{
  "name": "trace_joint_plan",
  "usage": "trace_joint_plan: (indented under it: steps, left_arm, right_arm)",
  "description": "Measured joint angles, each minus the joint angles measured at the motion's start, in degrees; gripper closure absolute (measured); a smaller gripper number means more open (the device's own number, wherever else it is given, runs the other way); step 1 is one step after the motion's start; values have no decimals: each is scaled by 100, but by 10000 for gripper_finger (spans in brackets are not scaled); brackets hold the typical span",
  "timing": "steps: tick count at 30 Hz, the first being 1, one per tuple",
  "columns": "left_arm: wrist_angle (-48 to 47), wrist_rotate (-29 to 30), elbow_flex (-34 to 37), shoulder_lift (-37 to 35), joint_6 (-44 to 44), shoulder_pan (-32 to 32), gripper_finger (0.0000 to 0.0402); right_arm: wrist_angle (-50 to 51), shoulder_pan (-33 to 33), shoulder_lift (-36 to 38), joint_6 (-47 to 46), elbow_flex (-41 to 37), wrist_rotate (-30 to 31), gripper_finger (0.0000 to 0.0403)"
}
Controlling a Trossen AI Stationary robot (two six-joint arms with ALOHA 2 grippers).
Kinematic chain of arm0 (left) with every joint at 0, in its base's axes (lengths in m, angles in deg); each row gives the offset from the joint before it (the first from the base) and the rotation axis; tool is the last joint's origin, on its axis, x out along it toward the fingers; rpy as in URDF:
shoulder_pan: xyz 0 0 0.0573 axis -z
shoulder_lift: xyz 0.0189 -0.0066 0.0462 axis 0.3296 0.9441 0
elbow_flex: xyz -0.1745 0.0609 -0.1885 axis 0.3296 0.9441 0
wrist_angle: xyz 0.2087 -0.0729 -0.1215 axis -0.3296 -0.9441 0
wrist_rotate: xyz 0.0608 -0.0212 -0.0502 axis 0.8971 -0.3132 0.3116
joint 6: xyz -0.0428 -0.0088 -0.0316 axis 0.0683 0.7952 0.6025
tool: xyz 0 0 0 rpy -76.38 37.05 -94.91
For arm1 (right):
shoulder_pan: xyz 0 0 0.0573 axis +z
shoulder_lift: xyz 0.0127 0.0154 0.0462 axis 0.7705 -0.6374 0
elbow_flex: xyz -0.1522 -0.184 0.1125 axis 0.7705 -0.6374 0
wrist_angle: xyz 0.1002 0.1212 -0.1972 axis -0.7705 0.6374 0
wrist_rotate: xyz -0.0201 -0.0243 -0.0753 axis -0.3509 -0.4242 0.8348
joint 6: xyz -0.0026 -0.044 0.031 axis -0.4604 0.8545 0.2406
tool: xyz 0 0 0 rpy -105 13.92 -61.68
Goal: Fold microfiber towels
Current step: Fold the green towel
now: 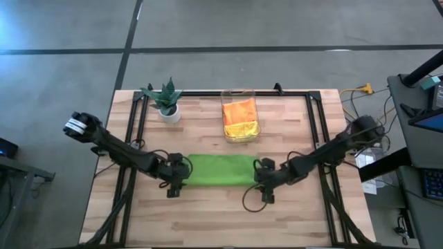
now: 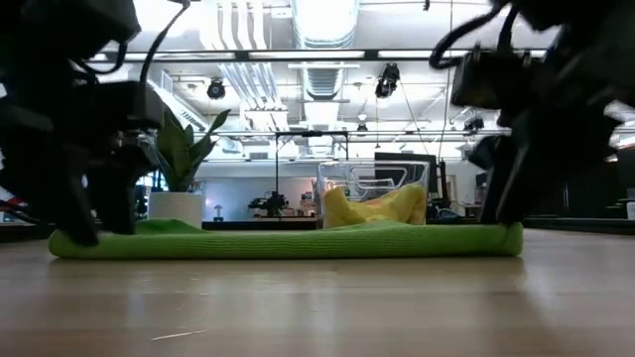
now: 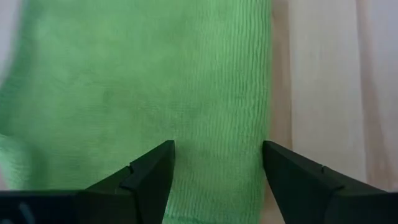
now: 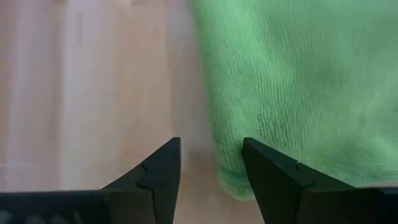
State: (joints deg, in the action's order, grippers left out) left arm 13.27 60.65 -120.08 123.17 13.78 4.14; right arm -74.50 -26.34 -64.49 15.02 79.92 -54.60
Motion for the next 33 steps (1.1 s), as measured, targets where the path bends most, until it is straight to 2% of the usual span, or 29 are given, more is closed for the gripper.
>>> trace_joint_plan:
  steps: [4,9,19,27,33]
  left_arm:
    - [188,-242,-14,309,-9,6,174]
    - [200,-284,-24,582,26,26,174]
    - [-227,-393,-24,570,40,145,174]
    - [-314,-389,58,570,159,224,174]
    - [-378,-406,138,570,484,260,174]
  right_arm:
    - [-23,-8,-472,-173,68,58,234]
    - [155,16,-709,-441,201,54,240]
    - [1202,65,-498,-408,232,23,270]
    - [1404,198,-416,-411,221,23,275]
    - [2410,332,-38,-1087,188,-192,275]
